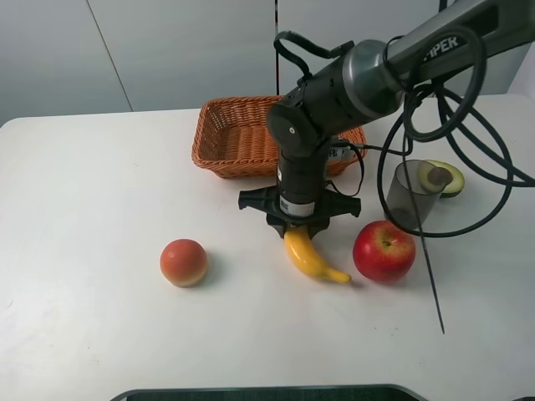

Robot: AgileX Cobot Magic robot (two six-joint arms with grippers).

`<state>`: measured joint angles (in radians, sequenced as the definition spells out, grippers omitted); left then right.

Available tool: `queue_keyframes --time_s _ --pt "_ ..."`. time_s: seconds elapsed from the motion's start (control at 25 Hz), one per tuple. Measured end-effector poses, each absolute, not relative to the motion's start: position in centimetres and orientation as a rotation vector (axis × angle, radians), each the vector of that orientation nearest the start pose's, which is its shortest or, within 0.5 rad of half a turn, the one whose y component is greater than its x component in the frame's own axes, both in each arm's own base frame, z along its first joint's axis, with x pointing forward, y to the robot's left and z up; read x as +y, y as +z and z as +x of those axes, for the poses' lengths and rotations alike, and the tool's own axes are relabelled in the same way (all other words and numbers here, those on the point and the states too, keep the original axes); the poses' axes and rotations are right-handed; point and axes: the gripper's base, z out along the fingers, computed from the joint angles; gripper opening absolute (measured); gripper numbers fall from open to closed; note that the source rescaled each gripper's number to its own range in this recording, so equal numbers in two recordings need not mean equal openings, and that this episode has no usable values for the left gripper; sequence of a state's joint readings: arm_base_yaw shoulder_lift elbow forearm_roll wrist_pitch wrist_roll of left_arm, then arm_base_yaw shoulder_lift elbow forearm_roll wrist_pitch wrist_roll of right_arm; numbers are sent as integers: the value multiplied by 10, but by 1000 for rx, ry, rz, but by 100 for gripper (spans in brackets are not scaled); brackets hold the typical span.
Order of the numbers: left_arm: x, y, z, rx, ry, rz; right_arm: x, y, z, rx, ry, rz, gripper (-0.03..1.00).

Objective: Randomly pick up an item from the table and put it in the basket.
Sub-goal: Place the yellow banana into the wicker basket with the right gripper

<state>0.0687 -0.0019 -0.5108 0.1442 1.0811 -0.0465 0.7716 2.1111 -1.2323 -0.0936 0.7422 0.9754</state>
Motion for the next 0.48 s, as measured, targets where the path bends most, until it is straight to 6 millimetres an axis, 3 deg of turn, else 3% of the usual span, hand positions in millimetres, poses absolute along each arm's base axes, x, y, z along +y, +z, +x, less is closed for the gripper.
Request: queue_keyframes --time_s 0.48 --pt "11 279 -9 2045 186 -127 256 153 248 3181 121 -23 0"
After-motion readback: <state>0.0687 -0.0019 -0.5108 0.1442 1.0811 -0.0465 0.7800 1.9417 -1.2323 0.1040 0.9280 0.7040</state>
